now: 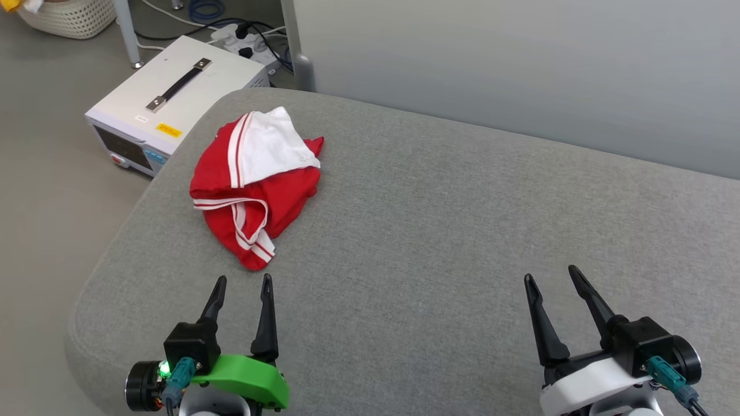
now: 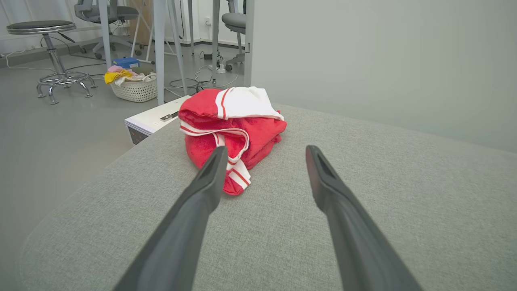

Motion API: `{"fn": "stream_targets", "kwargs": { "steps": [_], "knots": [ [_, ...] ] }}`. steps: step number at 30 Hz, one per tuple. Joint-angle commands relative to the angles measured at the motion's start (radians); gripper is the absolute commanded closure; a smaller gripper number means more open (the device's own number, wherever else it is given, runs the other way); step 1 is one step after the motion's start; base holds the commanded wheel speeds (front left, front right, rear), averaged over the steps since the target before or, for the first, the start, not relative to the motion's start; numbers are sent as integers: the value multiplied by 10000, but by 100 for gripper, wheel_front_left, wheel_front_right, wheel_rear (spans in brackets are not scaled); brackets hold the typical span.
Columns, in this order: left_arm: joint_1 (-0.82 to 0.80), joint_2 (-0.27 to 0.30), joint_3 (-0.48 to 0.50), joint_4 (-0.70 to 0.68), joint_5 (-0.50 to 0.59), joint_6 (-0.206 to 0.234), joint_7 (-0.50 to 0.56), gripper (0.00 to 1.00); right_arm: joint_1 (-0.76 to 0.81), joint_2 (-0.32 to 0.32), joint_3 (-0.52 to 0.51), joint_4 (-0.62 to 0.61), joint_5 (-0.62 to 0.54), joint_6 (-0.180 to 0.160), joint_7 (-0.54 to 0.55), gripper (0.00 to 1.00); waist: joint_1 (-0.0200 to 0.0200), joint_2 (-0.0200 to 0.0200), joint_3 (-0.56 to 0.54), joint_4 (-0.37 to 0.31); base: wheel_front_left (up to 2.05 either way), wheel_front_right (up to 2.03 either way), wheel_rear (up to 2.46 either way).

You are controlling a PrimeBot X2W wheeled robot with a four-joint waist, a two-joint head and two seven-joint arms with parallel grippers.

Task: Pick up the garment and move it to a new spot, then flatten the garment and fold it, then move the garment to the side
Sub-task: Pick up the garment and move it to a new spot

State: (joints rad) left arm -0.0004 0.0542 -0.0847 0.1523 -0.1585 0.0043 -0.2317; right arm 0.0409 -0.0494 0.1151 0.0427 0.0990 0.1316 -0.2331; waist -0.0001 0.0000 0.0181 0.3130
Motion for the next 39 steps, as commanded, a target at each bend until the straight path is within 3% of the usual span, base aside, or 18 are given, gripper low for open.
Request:
{"fn": "stream_targets", "kwargs": {
  "steps": [1,14,25,29,34,39],
  "knots": [
    [201,-37,-39,54,-46,-5,-114,0,149,-9,43,54,69,-9,-101,0,1,0,-10,342,0,0,0],
    [196,-40,-153,255,-181,67,-300,0,142,-8,209,192,127,-9,-287,0,1,0,47,954,0,0,0],
    [77,-40,30,191,-248,72,-300,0,-22,-8,320,150,14,-9,-287,0,1,0,416,788,0,0,0],
    [-360,1,270,638,-136,-231,-300,0,-204,-8,405,77,-131,-9,-287,0,1,0,857,537,0,0,0],
    [-1647,612,562,1819,-32,-686,-298,0,-535,-8,487,-35,-380,-9,-287,0,1,0,1632,9,0,0,0],
    [-3832,1822,444,3355,-88,-1142,535,0,-935,-29,657,-152,-562,-9,-287,0,1,0,2503,-540,0,0,0]
  ]
}}
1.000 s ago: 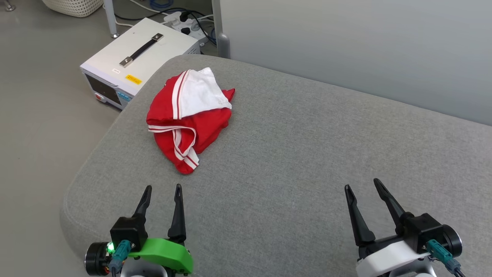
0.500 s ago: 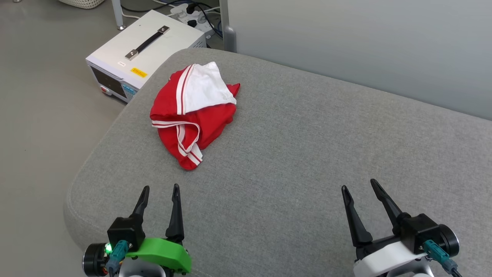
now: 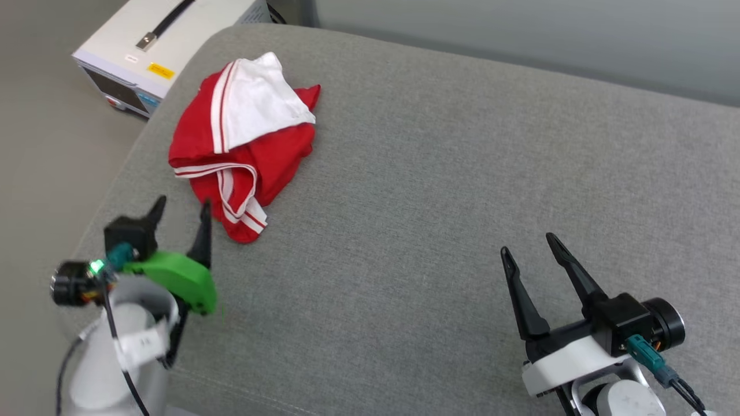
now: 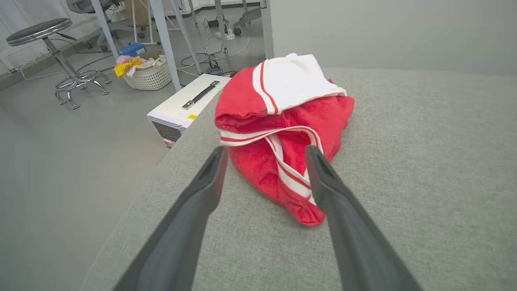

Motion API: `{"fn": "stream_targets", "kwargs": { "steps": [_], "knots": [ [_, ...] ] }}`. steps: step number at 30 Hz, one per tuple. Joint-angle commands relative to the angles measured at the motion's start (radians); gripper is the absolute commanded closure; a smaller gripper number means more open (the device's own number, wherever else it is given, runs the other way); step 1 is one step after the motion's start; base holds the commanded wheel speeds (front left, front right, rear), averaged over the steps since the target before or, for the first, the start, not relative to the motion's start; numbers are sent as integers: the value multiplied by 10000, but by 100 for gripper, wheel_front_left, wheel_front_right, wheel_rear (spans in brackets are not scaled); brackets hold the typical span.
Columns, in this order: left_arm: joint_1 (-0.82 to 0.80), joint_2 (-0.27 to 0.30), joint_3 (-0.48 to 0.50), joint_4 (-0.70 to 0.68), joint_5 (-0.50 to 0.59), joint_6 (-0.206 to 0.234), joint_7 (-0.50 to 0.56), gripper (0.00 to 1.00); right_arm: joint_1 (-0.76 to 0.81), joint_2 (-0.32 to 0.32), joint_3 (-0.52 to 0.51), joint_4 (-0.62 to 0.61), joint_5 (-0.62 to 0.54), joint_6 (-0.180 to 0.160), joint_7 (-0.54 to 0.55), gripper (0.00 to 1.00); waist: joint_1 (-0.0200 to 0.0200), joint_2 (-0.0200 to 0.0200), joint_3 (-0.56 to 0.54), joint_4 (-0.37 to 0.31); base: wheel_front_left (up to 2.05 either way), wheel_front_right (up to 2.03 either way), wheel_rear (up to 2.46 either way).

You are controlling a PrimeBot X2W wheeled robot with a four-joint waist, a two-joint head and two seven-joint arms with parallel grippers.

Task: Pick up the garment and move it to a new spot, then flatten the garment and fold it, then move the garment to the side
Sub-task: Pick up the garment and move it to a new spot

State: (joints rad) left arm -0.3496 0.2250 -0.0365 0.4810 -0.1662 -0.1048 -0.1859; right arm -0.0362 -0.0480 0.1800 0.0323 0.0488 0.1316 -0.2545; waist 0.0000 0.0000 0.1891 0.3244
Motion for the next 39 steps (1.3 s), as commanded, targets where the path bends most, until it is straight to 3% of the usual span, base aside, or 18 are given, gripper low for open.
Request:
{"fn": "stream_targets", "kwargs": {
  "steps": [1,5,10,18,24,28,30,39],
  "knots": [
    [-736,345,-77,284,-38,-100,306,0,-229,-60,38,-71,-96,-9,-72,0,0,0,966,-758,0,0,0],
    [-2375,1172,-393,1161,-474,-233,1601,0,-513,-131,78,-201,-252,-9,-72,0,0,0,1626,-1148,0,0,0],
    [-3927,2105,-1351,1844,-1924,-254,3936,0,-889,-221,186,-365,-294,-9,-72,0,0,0,2387,-1621,0,0,0],
    [-5349,3336,-2246,1971,-3752,-257,6812,0,-1222,-191,298,-603,-327,-9,-72,0,0,0,3268,-2219,0,0,0],
    [-5747,3807,-2430,2360,-4613,-258,7797,0,-1299,-175,414,-672,-419,-9,-72,0,0,0,3683,-2500,0,0,0],
    [-5732,3751,-2487,2663,-4958,-258,7914,0,-1318,-165,385,-644,-438,-9,-72,0,0,0,3729,-2576,0,0,0],
    [-5672,3715,-2529,2676,-5134,-258,7796,100,-1320,-164,357,-604,-440,-9,-72,0,0,0,3681,-2584,0,0,0],
    [-5401,3797,-2653,2638,-5260,-258,6152,100,-1144,-155,294,-363,-448,-9,-72,0,0,0,2729,-2423,0,0,0]
  ]
}}
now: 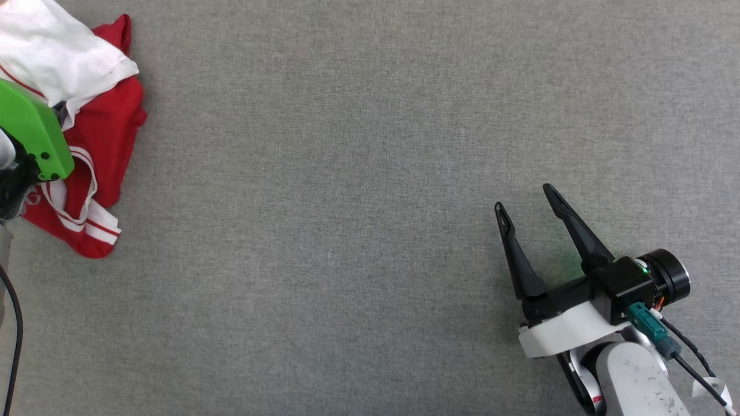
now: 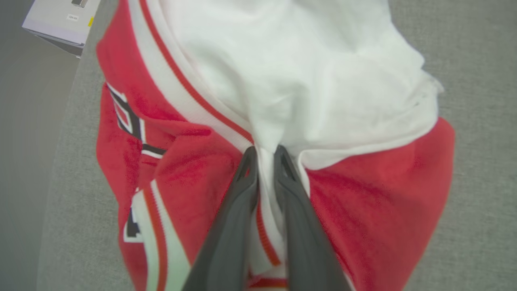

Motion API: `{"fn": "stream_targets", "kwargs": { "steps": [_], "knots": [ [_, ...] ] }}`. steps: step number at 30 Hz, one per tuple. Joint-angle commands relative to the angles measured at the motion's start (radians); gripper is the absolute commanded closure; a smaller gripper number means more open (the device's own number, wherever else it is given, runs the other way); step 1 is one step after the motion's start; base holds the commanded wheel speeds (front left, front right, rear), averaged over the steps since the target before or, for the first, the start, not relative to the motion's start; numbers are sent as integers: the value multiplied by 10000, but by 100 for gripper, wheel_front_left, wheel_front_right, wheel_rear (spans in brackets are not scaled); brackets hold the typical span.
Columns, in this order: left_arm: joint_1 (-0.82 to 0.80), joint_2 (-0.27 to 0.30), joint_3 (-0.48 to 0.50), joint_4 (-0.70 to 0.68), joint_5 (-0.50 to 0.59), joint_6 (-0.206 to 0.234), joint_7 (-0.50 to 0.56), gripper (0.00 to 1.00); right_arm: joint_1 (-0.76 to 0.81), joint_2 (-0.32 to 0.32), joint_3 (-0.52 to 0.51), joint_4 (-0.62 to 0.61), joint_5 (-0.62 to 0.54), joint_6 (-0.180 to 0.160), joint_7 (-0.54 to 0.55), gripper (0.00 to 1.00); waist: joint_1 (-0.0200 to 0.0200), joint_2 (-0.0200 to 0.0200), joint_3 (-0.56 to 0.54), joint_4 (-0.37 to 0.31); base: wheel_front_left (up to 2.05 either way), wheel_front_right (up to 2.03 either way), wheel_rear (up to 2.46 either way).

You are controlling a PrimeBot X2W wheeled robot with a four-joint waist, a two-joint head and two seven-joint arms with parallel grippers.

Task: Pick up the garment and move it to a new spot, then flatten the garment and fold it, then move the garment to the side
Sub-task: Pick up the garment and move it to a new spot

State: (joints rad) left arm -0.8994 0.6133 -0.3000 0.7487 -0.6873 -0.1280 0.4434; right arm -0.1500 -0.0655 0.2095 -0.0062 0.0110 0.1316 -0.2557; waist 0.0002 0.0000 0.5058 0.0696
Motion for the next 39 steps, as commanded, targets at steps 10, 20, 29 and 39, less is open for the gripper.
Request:
{"fn": "stream_targets", "kwargs": {
  "steps": [10,20,29,39],
  "knots": [
    [510,-117,-630,-1320,366,-26,-1867,100,544,83,-270,250,83,-9,-61,0,-2,0,-2094,162,0,0,0],
    [1199,-1043,-1756,-3444,804,138,-1641,100,911,141,-885,224,216,-9,-61,0,-2,0,-3084,-229,0,0,0],
    [1708,-2738,-3060,-3749,1207,328,-1908,100,922,150,-1725,50,305,-9,-61,0,-2,0,-3252,-1027,0,0,0],
    [2711,-5150,-4810,-1962,1786,632,-2889,100,989,151,-2673,-13,239,-9,-61,0,-2,0,-3413,-2006,0,0,0]
  ]
}}
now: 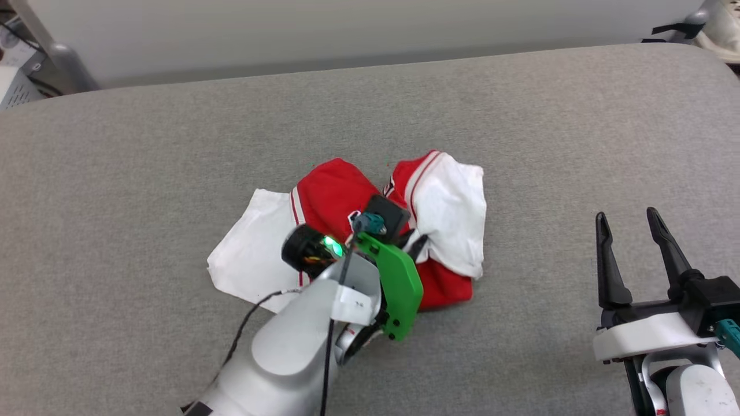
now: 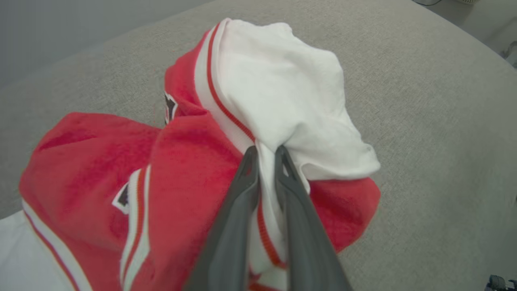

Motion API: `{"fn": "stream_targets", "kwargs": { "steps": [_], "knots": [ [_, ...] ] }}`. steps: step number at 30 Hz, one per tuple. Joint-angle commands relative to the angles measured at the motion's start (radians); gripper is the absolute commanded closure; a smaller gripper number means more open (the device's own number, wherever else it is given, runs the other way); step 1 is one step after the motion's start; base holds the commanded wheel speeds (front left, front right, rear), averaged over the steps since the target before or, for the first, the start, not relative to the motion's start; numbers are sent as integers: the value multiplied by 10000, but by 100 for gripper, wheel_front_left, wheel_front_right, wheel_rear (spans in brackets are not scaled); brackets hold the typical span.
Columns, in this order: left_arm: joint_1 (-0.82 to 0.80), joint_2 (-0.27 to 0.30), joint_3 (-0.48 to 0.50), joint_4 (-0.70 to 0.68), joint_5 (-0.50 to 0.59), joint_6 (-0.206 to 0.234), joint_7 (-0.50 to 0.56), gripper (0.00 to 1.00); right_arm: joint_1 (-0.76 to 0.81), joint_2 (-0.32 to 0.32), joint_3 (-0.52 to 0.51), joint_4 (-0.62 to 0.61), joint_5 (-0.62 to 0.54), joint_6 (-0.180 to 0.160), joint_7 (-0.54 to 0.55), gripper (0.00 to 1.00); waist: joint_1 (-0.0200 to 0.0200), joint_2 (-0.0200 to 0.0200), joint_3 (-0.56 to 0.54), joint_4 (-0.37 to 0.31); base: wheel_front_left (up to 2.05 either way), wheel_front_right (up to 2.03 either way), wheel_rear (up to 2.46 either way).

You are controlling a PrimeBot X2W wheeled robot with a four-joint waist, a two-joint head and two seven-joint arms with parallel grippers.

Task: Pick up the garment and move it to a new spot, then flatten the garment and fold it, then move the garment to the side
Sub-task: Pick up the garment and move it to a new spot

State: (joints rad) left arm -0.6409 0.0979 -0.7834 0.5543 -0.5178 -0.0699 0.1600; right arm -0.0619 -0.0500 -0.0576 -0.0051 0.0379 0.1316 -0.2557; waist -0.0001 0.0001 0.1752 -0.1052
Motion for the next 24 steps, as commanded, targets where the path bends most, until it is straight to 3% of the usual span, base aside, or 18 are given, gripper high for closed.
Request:
{"fn": "stream_targets", "kwargs": {
  "steps": [1,7,15,20,24],
  "knots": [
    [231,-144,-148,241,89,46,-145,0,128,-4,-49,-9,-42,-9,-61,0,1,-1,-140,-334,0,0,0],
    [388,-439,-836,1134,33,32,-712,0,296,-4,-150,84,-28,-9,-61,0,1,-1,-300,-309,0,0,0],
    [79,-439,-561,1285,-275,115,-1992,0,545,-3,-106,471,-80,-9,-61,0,1,-1,-756,560,0,0,0],
    [27,57,-348,824,-282,-4,-2742,0,690,-69,-38,582,-313,-9,-61,0,1,-1,-1058,1161,0,0,0],
    [294,737,150,308,-356,331,-3435,0,769,-166,-121,585,-318,-9,-61,0,1,-1,-1240,1512,0,0,0]
  ]
}}
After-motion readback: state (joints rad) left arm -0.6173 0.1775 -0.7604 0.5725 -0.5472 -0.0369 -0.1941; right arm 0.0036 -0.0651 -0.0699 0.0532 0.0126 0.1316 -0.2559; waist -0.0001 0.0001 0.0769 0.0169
